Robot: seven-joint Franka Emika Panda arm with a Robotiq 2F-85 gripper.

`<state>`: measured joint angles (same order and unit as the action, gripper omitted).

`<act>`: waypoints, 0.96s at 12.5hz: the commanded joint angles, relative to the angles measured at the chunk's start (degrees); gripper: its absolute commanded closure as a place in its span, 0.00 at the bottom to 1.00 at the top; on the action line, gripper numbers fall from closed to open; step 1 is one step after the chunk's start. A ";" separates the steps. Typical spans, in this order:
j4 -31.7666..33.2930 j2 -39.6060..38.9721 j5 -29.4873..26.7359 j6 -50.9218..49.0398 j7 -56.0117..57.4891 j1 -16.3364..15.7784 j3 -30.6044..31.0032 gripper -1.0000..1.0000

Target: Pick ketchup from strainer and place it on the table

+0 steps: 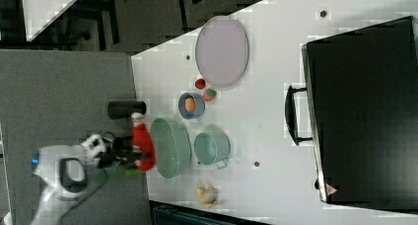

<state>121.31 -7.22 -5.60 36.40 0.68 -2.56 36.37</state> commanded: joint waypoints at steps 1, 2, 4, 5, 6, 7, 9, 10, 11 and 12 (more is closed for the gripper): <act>-4.72 2.07 -0.94 -6.45 2.21 4.32 -5.81 0.41; -5.51 2.62 -0.90 -7.74 5.06 4.98 -8.16 0.41; -5.96 3.37 -0.13 -8.21 11.04 6.02 -13.25 0.41; -5.86 3.57 1.30 -8.42 14.57 6.46 -15.94 0.41; -5.70 3.61 3.47 -8.51 18.13 6.76 -18.64 0.41; -5.52 3.61 5.67 -8.50 20.72 6.93 -21.14 0.41; -4.94 3.62 7.60 -8.54 22.70 7.01 -25.40 0.41; -4.01 3.63 7.60 -8.68 22.72 7.03 -27.13 0.41; -2.55 3.63 7.60 -8.69 22.98 7.04 -28.61 0.41; -0.71 3.64 7.60 -8.08 23.62 7.06 -29.72 0.41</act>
<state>119.40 -4.36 2.27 29.04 19.18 6.39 4.80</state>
